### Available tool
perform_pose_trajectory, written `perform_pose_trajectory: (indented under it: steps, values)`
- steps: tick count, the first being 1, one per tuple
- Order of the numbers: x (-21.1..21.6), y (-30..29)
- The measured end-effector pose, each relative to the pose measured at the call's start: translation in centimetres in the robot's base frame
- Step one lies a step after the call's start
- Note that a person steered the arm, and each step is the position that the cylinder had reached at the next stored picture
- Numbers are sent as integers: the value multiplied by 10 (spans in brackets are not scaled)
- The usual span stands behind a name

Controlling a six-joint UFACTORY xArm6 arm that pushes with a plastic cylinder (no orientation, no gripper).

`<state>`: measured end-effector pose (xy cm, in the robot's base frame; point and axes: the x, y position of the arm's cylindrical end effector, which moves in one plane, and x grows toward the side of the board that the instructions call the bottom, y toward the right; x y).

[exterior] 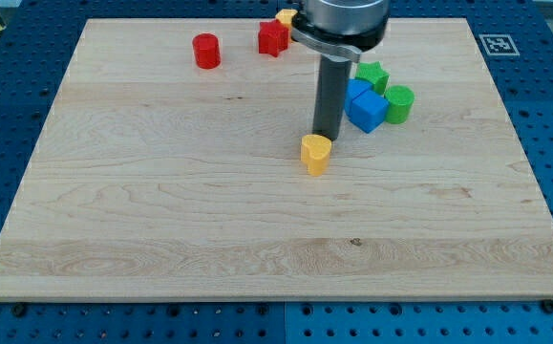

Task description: Move your arm away from the yellow heart

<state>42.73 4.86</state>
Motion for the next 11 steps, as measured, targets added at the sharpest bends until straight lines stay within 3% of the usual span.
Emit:
perform_pose_trajectory:
  steps: [1, 2, 3, 5, 7, 8, 9, 11]
  values:
    - [34, -3]
    - [101, 2]
    - [126, -5]
    - [73, -106]
    - [-45, -245]
    - [-106, -287]
    - [-170, -290]
    - [-175, -204]
